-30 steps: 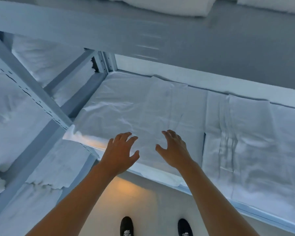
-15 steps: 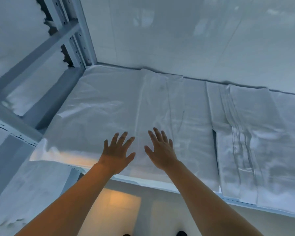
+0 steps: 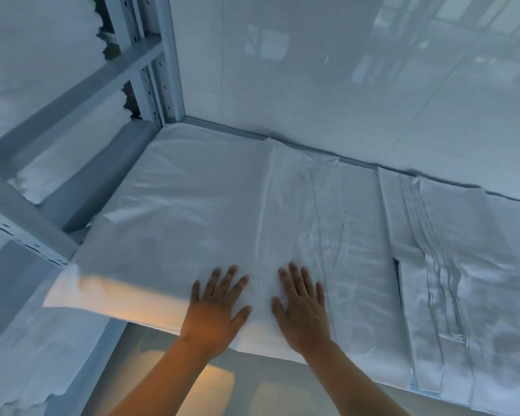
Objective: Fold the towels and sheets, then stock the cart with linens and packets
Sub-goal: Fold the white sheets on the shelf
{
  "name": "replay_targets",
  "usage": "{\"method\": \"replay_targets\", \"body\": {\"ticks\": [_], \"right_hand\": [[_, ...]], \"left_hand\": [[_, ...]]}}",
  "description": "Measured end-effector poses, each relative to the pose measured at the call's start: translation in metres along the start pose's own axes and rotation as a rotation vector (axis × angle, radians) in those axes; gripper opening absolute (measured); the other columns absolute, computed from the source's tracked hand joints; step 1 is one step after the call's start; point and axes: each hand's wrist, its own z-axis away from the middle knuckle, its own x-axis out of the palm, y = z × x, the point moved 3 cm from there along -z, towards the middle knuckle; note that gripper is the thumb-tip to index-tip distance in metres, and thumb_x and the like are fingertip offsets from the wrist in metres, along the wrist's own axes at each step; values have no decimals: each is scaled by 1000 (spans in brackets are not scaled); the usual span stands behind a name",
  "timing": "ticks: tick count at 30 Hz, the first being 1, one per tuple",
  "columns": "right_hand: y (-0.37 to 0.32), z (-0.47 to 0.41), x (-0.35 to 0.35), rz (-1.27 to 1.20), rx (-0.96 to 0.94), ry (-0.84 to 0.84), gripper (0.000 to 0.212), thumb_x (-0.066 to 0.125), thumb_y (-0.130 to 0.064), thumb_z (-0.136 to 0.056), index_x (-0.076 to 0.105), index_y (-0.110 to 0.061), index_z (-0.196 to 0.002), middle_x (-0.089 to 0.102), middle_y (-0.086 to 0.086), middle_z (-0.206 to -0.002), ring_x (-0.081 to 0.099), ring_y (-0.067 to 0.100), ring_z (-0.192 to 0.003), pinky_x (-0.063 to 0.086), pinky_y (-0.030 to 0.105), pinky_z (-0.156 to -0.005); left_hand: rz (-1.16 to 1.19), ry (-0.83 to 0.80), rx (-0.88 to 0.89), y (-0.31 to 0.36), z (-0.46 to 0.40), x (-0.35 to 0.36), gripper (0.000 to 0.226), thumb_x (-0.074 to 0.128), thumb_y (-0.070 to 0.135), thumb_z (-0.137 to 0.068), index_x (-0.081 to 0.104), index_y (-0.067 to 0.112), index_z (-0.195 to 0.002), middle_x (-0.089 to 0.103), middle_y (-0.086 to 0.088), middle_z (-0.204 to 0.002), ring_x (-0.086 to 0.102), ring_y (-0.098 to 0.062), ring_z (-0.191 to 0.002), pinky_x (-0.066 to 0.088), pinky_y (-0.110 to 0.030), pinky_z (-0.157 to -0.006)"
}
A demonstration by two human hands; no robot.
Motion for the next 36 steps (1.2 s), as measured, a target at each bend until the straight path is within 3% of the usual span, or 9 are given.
{"method": "replay_targets", "body": {"ticks": [3, 7, 11, 16, 19, 23, 26, 29, 36], "right_hand": [[-32, -15, -12, -30, 0, 21, 71, 28, -53, -101, 11, -26, -165, -2, -5, -173, -3, 21, -159, 0, 50, -128], [-121, -59, -20, -70, -178, 63, 66, 35, -47, -104, 17, -24, -163, 4, -3, -173, 2, 22, -159, 4, 50, -127], [-219, -98, -9, -119, -342, 16, 65, 42, -43, -104, 22, -22, -162, 9, -1, -172, 6, 24, -159, 11, 52, -126], [-304, -124, 14, -69, -487, -73, 63, 42, -43, -106, 20, -23, -162, 8, 1, -173, 8, 27, -159, 17, 53, -126], [-334, -138, 22, -75, -494, -92, 62, 46, -43, -106, 24, -23, -160, 13, 2, -172, 16, 27, -157, 26, 51, -123], [-351, -151, 31, -73, -473, -96, 59, 48, -40, -106, 29, -22, -158, 20, 2, -170, 24, 26, -154, 33, 48, -118], [-356, -159, 32, -68, -461, -57, 55, 48, -39, -105, 34, -20, -155, 29, 4, -165, 34, 26, -148, 39, 48, -112], [-362, -173, 27, -145, -431, -29, 51, 48, -36, -104, 40, -17, -151, 39, 6, -155, 45, 28, -137, 47, 49, -103], [-392, -226, 3, -265, -139, -130, 60, 46, -55, -101, 42, -11, -141, 52, 15, -133, 58, 30, -105, 54, 42, -82]], "left_hand": [[-40, 13, -108, -40, 1, -20, 68, 7, 72, -98, -9, 48, -159, -16, 15, -170, -10, -21, -159, 5, -56, -125], [-86, 88, -274, -112, 11, -57, 67, 21, 65, -101, 11, 40, -162, 6, 7, -172, 7, -24, -158, 14, -58, -123], [-49, 149, -471, -166, 37, -69, 65, 33, 59, -102, 27, 29, -160, 25, -1, -167, 22, -29, -154, 23, -58, -120], [-14, 198, -642, -214, 61, -68, 65, 40, 58, -102, 33, 22, -156, 33, -6, -163, 33, -34, -148, 35, -54, -115], [104, 338, -688, -231, 61, -70, 61, 49, 54, -100, 46, 14, -145, 48, -11, -149, 49, -34, -133, 47, -50, -104], [482, 430, -845, -251, 52, -71, 66, 59, 56, -97, 44, 9, -142, 59, -15, -135, 60, -37, -120, 53, -51, -96], [564, 416, -878, -261, 44, -69, 56, 58, 54, -98, 52, 11, -132, 66, -13, -123, 65, -36, -109, 55, -46, -85], [469, 382, -877, -261, 44, -73, 38, 54, 47, -101, 62, 14, -117, 69, -9, -111, 67, -33, -96, 44, -35, -68], [354, 481, -672, -198, 48, -113, 21, 56, 24, -102, 53, 17, -121, 63, -4, -108, 68, -36, -87, 47, -40, -67]]}}
